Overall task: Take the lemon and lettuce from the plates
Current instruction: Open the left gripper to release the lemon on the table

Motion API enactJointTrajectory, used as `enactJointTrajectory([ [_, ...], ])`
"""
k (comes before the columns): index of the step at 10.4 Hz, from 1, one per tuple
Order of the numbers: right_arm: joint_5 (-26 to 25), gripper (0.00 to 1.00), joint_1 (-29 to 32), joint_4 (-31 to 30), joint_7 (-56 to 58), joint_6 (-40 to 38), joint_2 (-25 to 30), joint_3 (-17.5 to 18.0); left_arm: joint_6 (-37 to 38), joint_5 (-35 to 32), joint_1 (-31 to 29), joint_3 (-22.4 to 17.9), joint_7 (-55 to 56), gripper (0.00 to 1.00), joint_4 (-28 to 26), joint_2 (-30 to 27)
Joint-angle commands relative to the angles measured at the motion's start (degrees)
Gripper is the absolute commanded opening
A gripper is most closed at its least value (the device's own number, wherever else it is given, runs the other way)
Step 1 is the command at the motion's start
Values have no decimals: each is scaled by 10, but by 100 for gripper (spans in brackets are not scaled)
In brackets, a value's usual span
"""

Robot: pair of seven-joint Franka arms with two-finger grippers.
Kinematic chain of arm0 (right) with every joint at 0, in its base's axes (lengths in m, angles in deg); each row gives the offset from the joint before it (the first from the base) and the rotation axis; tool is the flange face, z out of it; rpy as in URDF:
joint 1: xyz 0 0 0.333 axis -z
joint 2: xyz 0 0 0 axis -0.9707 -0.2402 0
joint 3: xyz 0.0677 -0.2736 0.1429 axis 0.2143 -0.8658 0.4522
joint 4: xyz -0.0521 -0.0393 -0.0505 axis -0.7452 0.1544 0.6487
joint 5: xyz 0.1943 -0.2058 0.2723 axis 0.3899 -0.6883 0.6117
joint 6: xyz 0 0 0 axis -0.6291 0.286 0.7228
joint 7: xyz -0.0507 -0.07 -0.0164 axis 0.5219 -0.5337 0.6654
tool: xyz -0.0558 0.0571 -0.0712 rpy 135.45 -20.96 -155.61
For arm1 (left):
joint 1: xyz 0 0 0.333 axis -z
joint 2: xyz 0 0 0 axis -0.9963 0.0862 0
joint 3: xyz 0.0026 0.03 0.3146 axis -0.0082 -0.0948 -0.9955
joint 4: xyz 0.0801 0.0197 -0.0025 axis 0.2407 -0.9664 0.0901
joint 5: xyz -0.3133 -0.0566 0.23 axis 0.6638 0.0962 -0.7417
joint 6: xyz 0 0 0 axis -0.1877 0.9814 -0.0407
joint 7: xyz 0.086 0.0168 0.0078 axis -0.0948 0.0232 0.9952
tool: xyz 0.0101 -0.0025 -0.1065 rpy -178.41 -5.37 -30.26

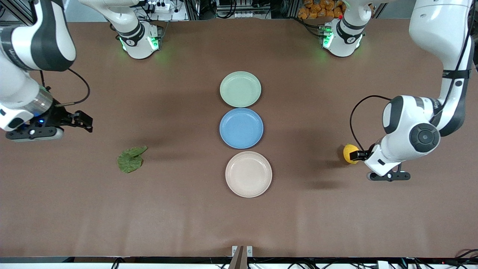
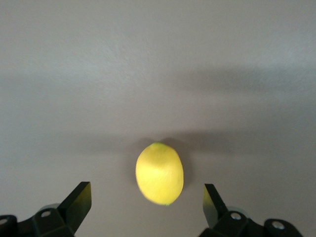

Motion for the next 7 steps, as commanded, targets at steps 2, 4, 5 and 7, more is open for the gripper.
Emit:
enactJointTrajectory([
  [2, 8, 100, 0, 73, -19, -119, 5, -27, 33, -7, -5, 7, -1, 100, 19, -51],
  [4, 14, 100, -2, 111, -46, -170, 6, -27, 75, -7, -1, 7, -2, 100, 62, -59],
  [5, 14, 100, -4, 129, -59, -179, 6, -26, 97, -8, 1, 7, -2, 100, 91, -58],
  [7, 28, 100, -5, 149, -59, -182, 14, -24, 115, -8, -6, 5, -6, 100, 103, -66],
])
